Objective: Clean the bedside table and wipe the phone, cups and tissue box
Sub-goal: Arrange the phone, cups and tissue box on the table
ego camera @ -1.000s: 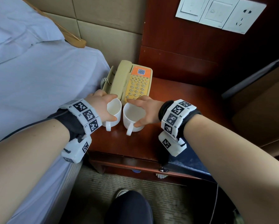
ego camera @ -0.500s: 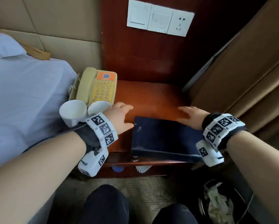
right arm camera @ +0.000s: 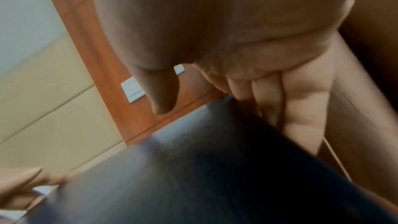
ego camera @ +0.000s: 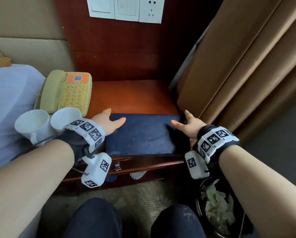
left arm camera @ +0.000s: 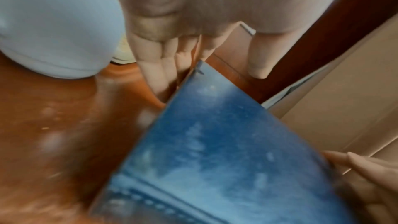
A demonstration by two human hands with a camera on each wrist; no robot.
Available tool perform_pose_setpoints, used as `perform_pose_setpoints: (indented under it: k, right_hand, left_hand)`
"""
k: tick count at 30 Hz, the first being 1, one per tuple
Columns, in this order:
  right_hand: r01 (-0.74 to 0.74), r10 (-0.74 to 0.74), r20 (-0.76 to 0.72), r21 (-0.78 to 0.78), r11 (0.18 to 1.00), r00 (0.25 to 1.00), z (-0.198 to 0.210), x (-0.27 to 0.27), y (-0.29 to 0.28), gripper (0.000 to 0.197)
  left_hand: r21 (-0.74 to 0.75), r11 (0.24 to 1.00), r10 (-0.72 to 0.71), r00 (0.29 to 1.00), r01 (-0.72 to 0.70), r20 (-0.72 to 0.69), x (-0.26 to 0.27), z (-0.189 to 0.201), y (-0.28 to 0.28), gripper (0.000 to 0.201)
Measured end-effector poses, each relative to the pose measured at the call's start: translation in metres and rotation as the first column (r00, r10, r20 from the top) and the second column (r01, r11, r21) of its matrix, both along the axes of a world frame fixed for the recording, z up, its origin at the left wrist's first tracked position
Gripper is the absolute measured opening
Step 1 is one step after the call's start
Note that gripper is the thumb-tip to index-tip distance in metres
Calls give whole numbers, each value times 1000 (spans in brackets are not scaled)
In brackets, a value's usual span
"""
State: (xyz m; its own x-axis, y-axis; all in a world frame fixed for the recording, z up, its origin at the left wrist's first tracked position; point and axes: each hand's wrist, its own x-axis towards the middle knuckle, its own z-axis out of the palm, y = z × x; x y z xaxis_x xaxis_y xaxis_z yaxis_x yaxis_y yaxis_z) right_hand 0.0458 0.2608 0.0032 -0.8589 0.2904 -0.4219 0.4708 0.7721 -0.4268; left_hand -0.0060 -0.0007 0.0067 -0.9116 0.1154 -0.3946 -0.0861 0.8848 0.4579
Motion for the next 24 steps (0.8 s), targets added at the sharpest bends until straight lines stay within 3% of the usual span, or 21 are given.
perform_pose_setpoints:
  k: [5,8,10,12,14,16,24]
  right_hand:
    - [188,-248,-253,-239,953,935,29,-13,11,82]
    - [223,-338,-292,-364,904,895,32,-7,11,76]
    - [227,-335,-279,-357,906,900,17,2,12,89]
    - [222,-342,-283,-381,898,896,-3,8,17,87]
    - [230,-344,-290,-364,903,893,-9,17,13,60]
    - [243,-334,-286,-311,919,898,-11,25,11,49]
    - [151,-173,-152,-144,978,973,-20,49,1,68]
  left_hand:
    - [296,953,129,972,-67,-196,-15,34,0,84]
    - [325,945,145,943,-42,-298,-8,43,2,73]
    - [281,960,107,942,-14,-318,4,39,3,69]
    - [220,975,66,952,2,-300,15,28,0,73]
    - [201,979,74,969,-26,-236,25,14,-8,79]
    - [196,980,57,985,-25,-160,39,0,-15,83]
    - [113,993,28,999,-32,39,69,-20,-16,95]
